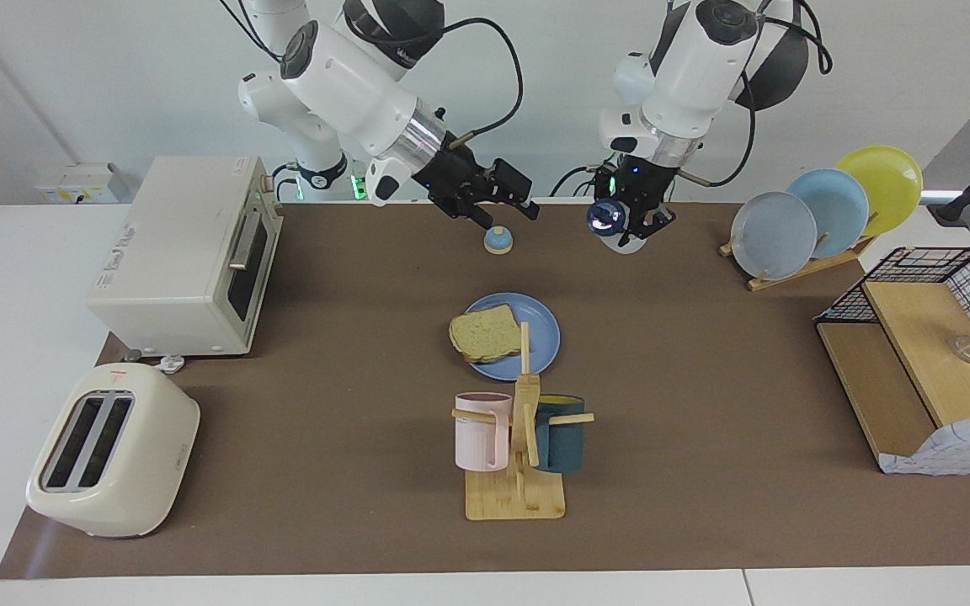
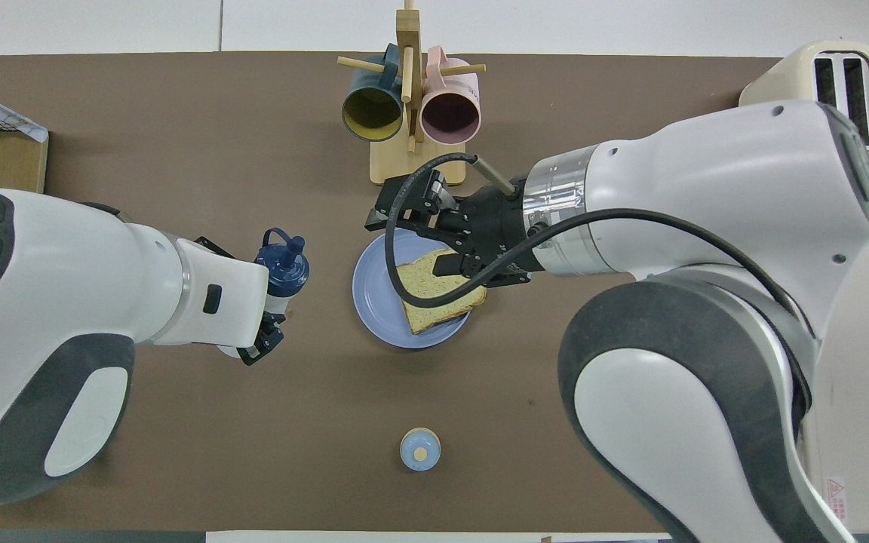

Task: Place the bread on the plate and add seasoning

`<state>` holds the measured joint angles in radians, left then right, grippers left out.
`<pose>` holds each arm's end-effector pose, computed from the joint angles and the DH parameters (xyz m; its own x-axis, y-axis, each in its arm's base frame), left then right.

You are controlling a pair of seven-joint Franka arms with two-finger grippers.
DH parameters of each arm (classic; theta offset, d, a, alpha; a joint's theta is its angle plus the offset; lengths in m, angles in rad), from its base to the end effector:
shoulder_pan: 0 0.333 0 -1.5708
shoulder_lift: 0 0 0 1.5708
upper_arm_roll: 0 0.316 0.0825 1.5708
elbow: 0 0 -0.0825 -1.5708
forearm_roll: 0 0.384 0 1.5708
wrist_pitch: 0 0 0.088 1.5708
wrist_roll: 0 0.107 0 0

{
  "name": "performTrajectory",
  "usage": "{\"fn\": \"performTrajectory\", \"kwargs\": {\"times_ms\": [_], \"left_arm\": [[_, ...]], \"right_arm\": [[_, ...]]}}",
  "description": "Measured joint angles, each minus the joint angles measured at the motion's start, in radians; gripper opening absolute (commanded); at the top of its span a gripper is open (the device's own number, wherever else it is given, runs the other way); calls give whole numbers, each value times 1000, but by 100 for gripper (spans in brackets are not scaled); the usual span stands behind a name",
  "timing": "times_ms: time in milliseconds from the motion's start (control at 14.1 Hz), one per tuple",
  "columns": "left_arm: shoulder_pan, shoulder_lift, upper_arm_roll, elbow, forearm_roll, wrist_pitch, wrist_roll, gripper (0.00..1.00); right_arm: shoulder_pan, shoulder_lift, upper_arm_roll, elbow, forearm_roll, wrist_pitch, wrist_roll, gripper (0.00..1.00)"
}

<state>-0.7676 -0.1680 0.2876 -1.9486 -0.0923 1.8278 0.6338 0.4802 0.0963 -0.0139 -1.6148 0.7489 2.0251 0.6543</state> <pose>0.4580 -0.2373 0.5533 0.4596 -0.8810 0.1120 -0.8877 -0.4519 0.0879 0.5388 0.3155 0.6082 0.9179 -0.3028 -0.2565 -0.3956 -0.6472 -0.6516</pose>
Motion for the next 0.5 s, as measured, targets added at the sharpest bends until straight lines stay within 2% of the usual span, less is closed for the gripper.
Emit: {"fn": "performTrajectory", "kwargs": {"times_ms": [142,213,497], "left_arm": [[-1,-16,-12,-28,0,-1,35,0],[-1,-24,-19,-39,0,-1,40,0],[-15,-39,-37,-55,0,-1,44,0]], "right_arm": [[7,24,2,37,-9,-4,24,69],[25,34,3,47,-31,-4,42,64],[128,61,5,71,-88,75,162,57]]}}
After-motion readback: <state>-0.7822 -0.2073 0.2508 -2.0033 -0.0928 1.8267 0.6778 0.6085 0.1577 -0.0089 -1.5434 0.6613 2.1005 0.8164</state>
